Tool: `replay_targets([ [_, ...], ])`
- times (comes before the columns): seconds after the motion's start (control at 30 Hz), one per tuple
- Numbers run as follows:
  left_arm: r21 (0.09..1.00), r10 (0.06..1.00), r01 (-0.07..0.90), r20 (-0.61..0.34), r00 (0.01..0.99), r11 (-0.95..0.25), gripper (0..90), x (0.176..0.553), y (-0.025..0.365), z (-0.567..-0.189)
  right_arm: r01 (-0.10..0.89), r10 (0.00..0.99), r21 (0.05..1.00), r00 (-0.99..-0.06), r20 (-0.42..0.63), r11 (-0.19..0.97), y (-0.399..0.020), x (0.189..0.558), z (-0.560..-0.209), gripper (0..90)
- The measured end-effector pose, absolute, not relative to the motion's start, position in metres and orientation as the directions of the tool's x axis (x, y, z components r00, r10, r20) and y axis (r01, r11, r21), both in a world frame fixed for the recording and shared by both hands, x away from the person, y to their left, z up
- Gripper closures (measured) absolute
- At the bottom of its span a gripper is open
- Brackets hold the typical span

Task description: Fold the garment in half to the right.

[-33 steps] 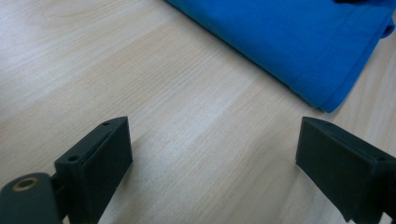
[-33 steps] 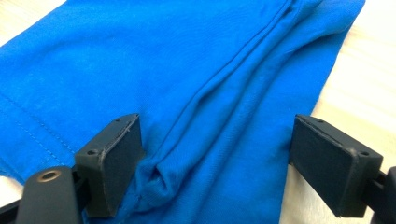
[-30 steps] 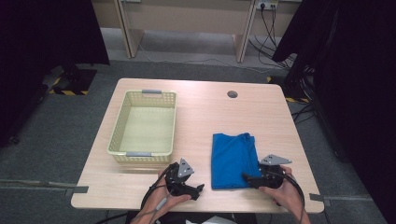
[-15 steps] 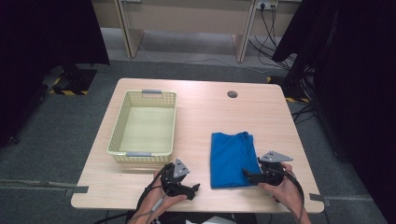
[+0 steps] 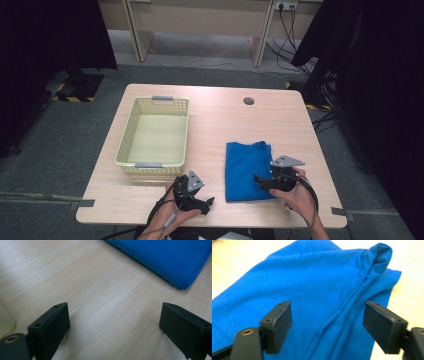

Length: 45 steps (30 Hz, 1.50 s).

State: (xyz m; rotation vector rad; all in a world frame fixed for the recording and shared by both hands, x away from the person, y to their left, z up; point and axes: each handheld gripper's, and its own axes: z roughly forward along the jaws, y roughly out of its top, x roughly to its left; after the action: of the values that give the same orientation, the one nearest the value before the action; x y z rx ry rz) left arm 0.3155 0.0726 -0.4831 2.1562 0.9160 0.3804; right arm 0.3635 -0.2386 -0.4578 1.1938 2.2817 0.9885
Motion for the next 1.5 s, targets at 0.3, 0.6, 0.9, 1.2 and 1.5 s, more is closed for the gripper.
replay_targets([
  [0.3,0.737,0.715,0.492,-0.017,0.699,-0.464,8.4,0.315,0.072,-0.483,0.553,0.797,0.716,-0.604,-0.009,0.426,-0.235,0.376,-0.468,52.9],
  [0.6,0.737,0.714,0.492,-0.016,0.7,-0.464,8.3,0.315,0.072,-0.483,0.498,0.781,0.744,-0.622,-0.05,0.444,-0.237,0.373,-0.461,77.8],
  [0.9,0.736,0.714,0.491,-0.016,0.7,-0.465,8.2,0.315,0.072,-0.483,0.411,0.786,0.821,-0.614,-0.072,0.396,-0.249,0.36,-0.422,80.8],
  [1.2,0.737,0.714,0.491,-0.016,0.7,-0.465,8.2,0.315,0.072,-0.483,0.493,0.817,0.769,-0.574,-0.064,0.406,-0.272,0.369,-0.448,79.6],
  [1.5,0.736,0.714,0.491,-0.016,0.7,-0.466,8.0,0.316,0.072,-0.483,0.515,0.845,0.78,-0.534,-0.033,0.356,-0.282,0.368,-0.45,61.1],
])
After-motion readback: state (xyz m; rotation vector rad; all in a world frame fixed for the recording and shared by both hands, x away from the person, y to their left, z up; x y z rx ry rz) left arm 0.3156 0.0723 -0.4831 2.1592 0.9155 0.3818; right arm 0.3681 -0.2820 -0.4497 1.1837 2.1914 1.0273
